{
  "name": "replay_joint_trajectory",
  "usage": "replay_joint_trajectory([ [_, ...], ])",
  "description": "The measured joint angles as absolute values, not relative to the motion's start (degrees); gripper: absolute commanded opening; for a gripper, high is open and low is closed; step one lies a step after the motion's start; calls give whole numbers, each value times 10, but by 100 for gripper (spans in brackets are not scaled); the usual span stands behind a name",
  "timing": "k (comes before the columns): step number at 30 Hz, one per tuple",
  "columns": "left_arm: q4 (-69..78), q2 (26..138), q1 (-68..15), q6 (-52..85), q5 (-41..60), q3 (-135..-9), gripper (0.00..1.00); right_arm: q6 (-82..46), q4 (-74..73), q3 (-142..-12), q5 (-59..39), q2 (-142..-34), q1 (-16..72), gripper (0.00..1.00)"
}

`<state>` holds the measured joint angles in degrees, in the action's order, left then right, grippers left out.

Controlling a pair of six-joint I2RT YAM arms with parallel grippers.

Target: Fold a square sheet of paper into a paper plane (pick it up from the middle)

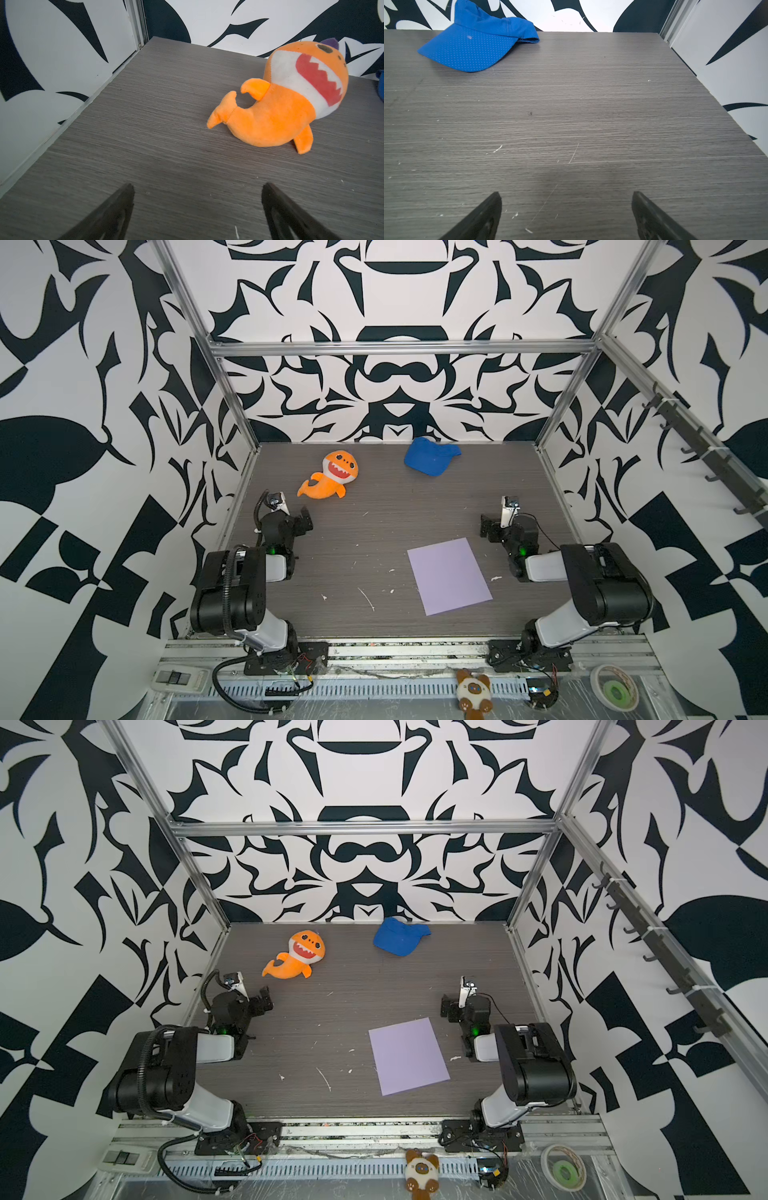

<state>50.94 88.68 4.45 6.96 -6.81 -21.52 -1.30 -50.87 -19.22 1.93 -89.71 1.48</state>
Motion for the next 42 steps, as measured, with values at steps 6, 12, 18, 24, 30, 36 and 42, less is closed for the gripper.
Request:
replay_joint_trajectory([
  [6, 509, 887, 44, 70, -68, -215, 99, -13, -509, -192, 19, -897, 15, 100],
  [12, 509, 887, 44, 70, -68, -215, 99, -13, -509, -192, 19, -897, 15, 100],
  [18, 509, 887, 44, 70, -68, -215, 99, -13, -509, -192, 19, -897, 15, 100],
  [24, 509, 887, 44, 70, -68, -215, 99, -13, -509, -192, 19, -897, 15, 100],
  [30, 509, 887, 44, 70, -68, -215, 99, -13, -509, -192, 19, -897, 15, 100],
  [36, 509, 887, 44, 70, -70, -215, 99, -14, -489, -193, 22, -882, 15, 100],
  [42, 437, 830, 44, 84, -120, -222, 99, -53, -314, -265, 54, -757, 15, 100],
])
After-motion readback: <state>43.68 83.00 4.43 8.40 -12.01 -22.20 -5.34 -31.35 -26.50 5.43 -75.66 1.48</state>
